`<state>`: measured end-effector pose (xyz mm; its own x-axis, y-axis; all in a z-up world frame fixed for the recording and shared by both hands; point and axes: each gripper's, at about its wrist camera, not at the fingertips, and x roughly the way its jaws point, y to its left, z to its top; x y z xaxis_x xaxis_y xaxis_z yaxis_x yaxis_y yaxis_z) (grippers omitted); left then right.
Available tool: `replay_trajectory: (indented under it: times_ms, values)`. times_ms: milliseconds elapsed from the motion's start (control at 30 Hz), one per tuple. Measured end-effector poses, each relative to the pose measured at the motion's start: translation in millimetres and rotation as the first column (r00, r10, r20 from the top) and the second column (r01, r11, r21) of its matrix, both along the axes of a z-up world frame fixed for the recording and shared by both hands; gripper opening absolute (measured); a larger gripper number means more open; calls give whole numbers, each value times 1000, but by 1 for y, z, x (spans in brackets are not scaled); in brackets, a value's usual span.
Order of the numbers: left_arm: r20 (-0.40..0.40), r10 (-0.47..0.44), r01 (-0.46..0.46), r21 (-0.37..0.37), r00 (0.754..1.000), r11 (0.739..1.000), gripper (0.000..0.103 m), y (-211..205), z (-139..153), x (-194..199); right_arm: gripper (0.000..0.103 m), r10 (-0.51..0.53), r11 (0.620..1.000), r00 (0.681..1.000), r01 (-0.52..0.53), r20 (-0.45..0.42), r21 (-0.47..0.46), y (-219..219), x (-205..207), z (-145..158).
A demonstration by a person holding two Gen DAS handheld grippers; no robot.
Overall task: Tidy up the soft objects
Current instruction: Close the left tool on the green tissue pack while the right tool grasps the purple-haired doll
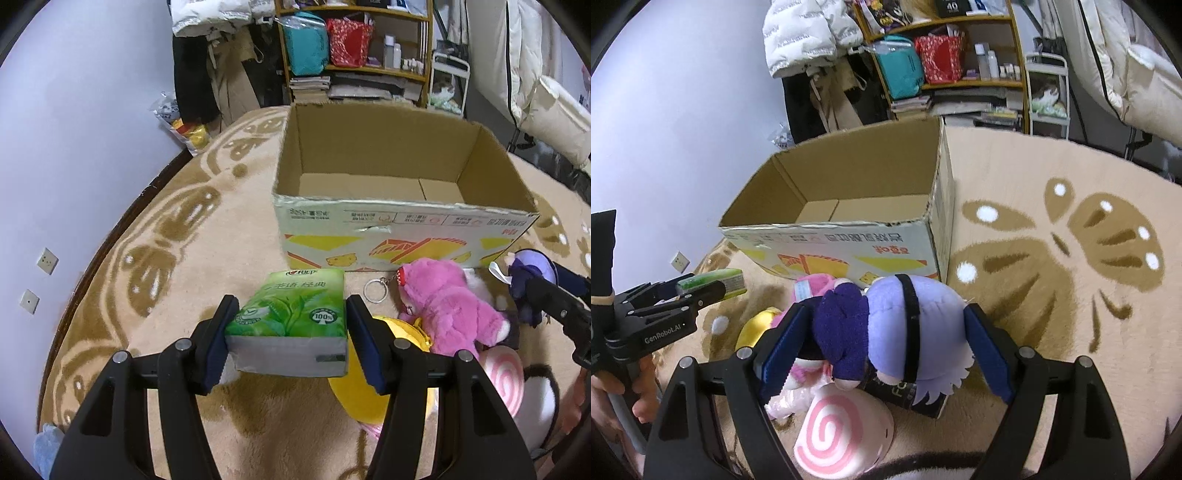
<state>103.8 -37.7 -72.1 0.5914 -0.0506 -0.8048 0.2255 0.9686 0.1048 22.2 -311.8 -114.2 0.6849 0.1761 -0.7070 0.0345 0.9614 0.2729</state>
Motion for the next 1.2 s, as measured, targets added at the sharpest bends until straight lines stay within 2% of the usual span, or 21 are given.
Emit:
replay_trajectory:
  times_ms: [400, 500, 567, 633, 700, 867, 967, 1033, 1200]
  values:
    - [139, 31, -32, 3, 990, 999, 59, 15, 38, -28, 89, -24, 1000, 993, 26, 116, -13, 3, -31, 37]
    - [195, 59, -53, -36, 979, 998, 58, 23, 51, -34, 76, -30, 1000, 989, 30, 145, -4, 2, -36, 48]
    - [223, 65, -53, -56, 973, 997, 58, 28, 61, -37, 76, -44, 999, 987, 46, 157, -5, 1, -37, 54]
    - [244, 66, -55, -51, 968, 997, 57, 28, 66, -38, 74, -50, 999, 990, 52, 130, -14, 1, -33, 51]
    - [249, 64, -53, -52, 966, 997, 57, 27, 68, -38, 69, -34, 999, 996, 33, 84, 14, -1, -28, 41]
    - [217, 51, -43, -46, 975, 998, 57, 24, 60, -35, 69, -42, 999, 999, 42, 0, 17, -3, -25, 25]
    - [207, 46, -39, -36, 977, 999, 57, 21, 55, -35, 72, -43, 999, 999, 43, -18, 13, -3, -31, 22]
    - [204, 45, -37, -41, 978, 998, 57, 21, 55, -35, 81, -35, 999, 998, 35, -44, 9, -2, -34, 18]
    - [204, 55, -45, -53, 977, 998, 57, 23, 55, -34, 81, -15, 1000, 996, 14, -90, -11, 5, -33, 7]
